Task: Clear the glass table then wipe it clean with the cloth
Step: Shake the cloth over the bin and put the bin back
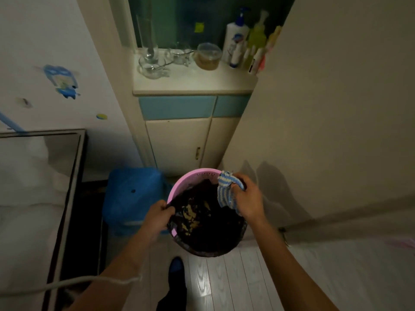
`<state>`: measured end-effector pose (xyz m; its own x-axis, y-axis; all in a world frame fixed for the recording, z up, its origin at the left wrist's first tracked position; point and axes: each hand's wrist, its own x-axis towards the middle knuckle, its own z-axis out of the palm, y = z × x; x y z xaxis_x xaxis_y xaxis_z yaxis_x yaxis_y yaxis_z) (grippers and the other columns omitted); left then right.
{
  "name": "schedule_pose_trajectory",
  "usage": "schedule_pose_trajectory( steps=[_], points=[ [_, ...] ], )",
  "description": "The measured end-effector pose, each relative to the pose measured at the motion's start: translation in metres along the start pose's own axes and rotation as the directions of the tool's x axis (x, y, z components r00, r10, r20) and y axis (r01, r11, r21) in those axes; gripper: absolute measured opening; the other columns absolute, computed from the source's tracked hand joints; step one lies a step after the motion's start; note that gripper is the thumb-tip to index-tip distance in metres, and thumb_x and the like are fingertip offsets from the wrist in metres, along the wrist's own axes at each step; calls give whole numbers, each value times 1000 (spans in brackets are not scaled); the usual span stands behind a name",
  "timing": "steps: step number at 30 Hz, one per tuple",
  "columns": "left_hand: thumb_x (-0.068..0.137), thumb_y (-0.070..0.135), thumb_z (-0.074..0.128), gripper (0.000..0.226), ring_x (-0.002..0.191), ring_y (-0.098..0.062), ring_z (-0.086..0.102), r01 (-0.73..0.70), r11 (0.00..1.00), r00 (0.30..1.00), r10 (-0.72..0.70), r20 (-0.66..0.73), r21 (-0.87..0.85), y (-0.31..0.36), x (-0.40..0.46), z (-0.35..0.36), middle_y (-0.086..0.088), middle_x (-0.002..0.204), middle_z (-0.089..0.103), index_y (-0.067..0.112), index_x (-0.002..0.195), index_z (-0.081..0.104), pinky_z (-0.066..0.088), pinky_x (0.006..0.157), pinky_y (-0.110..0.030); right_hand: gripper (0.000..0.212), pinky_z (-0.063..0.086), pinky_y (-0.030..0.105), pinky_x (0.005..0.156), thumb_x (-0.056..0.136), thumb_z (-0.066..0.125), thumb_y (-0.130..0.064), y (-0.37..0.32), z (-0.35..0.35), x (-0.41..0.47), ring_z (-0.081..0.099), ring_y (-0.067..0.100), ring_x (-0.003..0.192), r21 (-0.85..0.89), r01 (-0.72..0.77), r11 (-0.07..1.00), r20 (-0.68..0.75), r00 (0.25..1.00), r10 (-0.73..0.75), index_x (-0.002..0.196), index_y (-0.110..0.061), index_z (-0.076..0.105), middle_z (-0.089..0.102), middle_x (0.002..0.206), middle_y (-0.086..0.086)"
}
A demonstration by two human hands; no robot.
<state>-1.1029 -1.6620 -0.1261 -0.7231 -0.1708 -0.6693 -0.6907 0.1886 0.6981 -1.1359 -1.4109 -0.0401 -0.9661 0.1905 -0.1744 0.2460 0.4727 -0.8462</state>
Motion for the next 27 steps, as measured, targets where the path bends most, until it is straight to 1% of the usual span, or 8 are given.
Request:
schedule_pose_trajectory(
  steps=[3, 7, 11, 14, 18, 20, 24, 27],
  points=[
    [76, 22, 63, 18, 72, -24, 59, 29, 1000, 999, -29, -16, -1, 7, 53, 9, -10, 73, 54, 11, 78, 49, 50, 65, -41, 24, 53, 27, 80, 91, 57, -10, 11, 29, 51, 65, 6, 88, 5, -6, 1000, -16, 1000, 6, 108, -24, 66, 69, 99, -7],
    [84, 17, 62, 15, 76, -28, 60, 46, 998, 999, -45, -24, 38, 5, 116, 21, -14, 78, 58, 7, 82, 52, 47, 66, -41, 27, 47, 12, 78, 93, 58, -11, 32, 55, 103, 63, 5, 92, 45, -53, 998, -107, 993, 58, 117, -19, 65, 67, 105, -9],
    [89, 14, 60, 12, 72, -23, 59, 93, 995, 994, -90, -65, 41, -12, 193, 43, -13, 81, 59, 4, 90, 54, 47, 60, -32, 28, 50, 26, 87, 92, 58, -10, 81, 94, 163, 64, 12, 97, 48, -95, 994, -83, 992, 99, 119, -18, 64, 69, 109, -3],
    [90, 10, 59, 9, 67, -17, 54, 130, 991, 986, -129, -103, 4, -41, 254, 74, -8, 76, 55, 8, 85, 52, 43, 53, -24, 30, 52, 34, 94, 93, 59, -14, 141, 130, 206, 63, 11, 101, -18, -122, 992, -31, 992, 121, 122, -22, 63, 67, 113, -8],
    [91, 19, 60, 10, 74, -24, 59, 181, 981, 975, -188, -122, -68, -93, 329, 105, -7, 78, 59, 10, 89, 55, 46, 62, -30, 34, 52, 42, 96, 90, 57, -28, 226, 177, 249, 63, 13, 109, -55, -161, 985, 27, 986, 162, 124, -27, 62, 67, 120, -5],
    [89, 22, 58, 13, 74, -26, 61, 216, 968, 969, -228, -91, -128, -114, 358, 118, -11, 80, 63, 8, 89, 58, 48, 66, -34, 34, 52, 41, 96, 92, 58, -24, 256, 194, 260, 62, 15, 111, -58, -170, 984, 10, 985, 171, 126, -23, 62, 66, 123, -2],
    [90, 14, 58, 17, 61, -22, 56, 247, 945, 964, -263, -48, -215, -155, 417, 142, -8, 66, 60, 6, 75, 59, 42, 51, -26, 34, 48, 31, 92, 93, 60, -15, 313, 226, 285, 61, 17, 111, -65, -183, 981, -22, 983, 182, 127, -20, 62, 65, 123, 0],
    [88, 20, 61, 20, 66, -25, 62, 252, 932, 962, -271, -39, -260, -184, 458, 156, -10, 71, 64, 1, 85, 63, 47, 57, -33, 35, 46, 26, 90, 93, 59, -10, 344, 248, 303, 60, 15, 109, -112, -153, 982, 0, 988, 154, 126, -20, 62, 65, 122, -1]
  ],
)
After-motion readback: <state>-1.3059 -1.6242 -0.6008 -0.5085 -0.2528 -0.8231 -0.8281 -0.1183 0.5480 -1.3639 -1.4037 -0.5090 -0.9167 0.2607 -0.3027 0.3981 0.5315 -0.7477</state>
